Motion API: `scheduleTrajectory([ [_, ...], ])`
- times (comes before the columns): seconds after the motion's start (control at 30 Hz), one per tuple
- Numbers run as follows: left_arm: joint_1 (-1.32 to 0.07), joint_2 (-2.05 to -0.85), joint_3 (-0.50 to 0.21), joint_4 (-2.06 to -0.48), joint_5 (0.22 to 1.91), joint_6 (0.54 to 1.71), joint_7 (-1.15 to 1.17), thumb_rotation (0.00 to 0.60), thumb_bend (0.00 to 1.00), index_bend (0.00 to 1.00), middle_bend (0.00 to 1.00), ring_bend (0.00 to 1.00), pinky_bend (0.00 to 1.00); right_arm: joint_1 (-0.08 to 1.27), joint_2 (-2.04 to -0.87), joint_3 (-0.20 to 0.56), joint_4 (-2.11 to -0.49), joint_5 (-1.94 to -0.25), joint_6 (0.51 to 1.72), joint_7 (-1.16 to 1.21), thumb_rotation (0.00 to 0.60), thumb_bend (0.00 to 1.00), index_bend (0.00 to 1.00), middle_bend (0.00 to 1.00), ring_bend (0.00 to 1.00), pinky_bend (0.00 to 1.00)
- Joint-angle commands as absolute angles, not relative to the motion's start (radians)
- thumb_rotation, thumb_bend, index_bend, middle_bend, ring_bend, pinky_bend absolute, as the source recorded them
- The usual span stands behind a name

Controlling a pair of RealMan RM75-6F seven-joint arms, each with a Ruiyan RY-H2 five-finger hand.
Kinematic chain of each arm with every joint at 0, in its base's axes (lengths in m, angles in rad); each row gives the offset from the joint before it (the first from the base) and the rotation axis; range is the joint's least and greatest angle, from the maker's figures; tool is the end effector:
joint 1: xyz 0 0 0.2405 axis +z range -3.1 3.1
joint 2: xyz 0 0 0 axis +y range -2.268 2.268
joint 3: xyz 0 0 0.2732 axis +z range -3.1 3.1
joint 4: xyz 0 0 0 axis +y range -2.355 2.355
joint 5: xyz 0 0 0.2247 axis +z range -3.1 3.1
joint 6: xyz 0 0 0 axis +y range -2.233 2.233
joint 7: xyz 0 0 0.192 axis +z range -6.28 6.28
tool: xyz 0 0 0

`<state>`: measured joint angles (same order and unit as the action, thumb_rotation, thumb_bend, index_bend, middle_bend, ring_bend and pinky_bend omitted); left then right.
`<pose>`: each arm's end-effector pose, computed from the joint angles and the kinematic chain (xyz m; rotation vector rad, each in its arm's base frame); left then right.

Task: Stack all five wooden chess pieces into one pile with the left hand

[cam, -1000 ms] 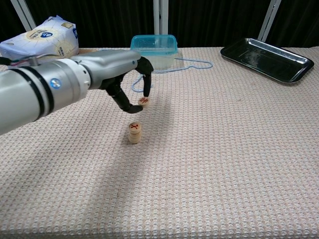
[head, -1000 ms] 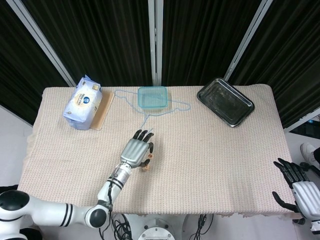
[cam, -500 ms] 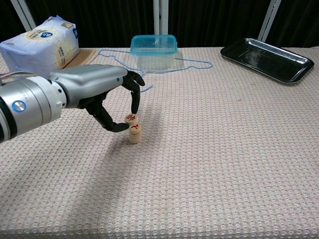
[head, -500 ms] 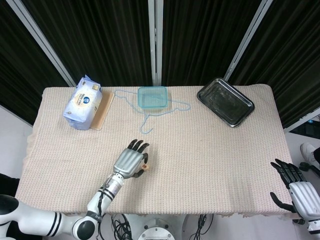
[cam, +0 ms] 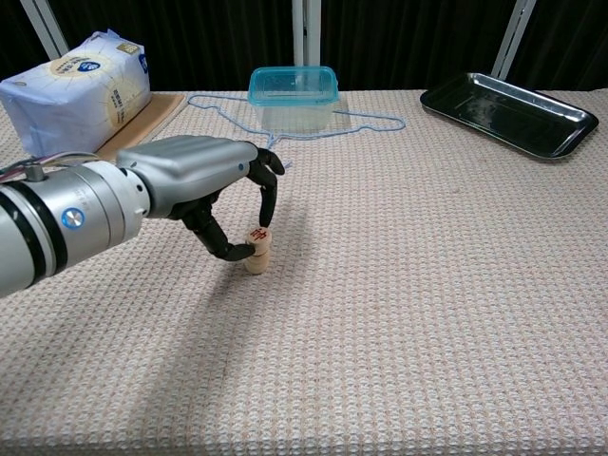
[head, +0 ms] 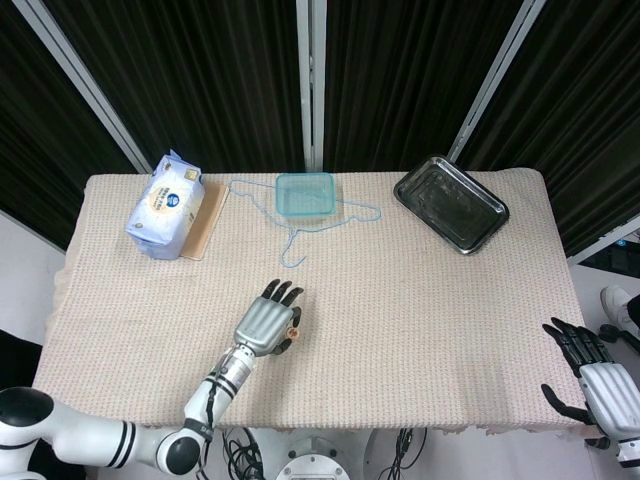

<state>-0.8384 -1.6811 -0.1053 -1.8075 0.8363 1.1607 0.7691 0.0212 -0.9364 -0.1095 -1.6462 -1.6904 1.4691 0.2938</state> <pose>-0.0667 0.3189 -0.0976 -2.0114 -0.9687 -0.8537 -0.3381 -0.1693 0.1678 1.5191 -1.1555 0.9135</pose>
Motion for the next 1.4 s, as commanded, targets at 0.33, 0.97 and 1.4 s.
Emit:
scheduleTrajectory([
  [0.33, -0.835, -1.671, -0.106, -1.806, 0.834, 1.157, 0.760, 0.600, 0.29, 0.48, 0.09, 0.00, 0.00, 0.024, -0.935, -0.111, -1.650, -1.686, 1.459, 0.287, 0.600, 0.30, 0.00, 0.00, 0.00, 0.00],
  [0.97, -0.832, -1.662, -0.103, -1.814, 0.840, 1.148, 0.745, 0.600, 0.29, 0.44, 0.08, 0.00, 0.00, 0.023, -0.935, -0.111, -1.651, -1.683, 1.460, 0.282, 0.600, 0.31, 0.00, 0.00, 0.00, 0.00],
  [1.4, -0.825, -1.629, -0.095, -1.853, 0.836, 1.159, 0.754, 0.600, 0.32, 0.34, 0.06, 0.00, 0.00, 0.022, -0.934, -0.112, -1.650, -1.684, 1.460, 0.284, 0.600, 0.31, 0.00, 0.00, 0.00, 0.00],
])
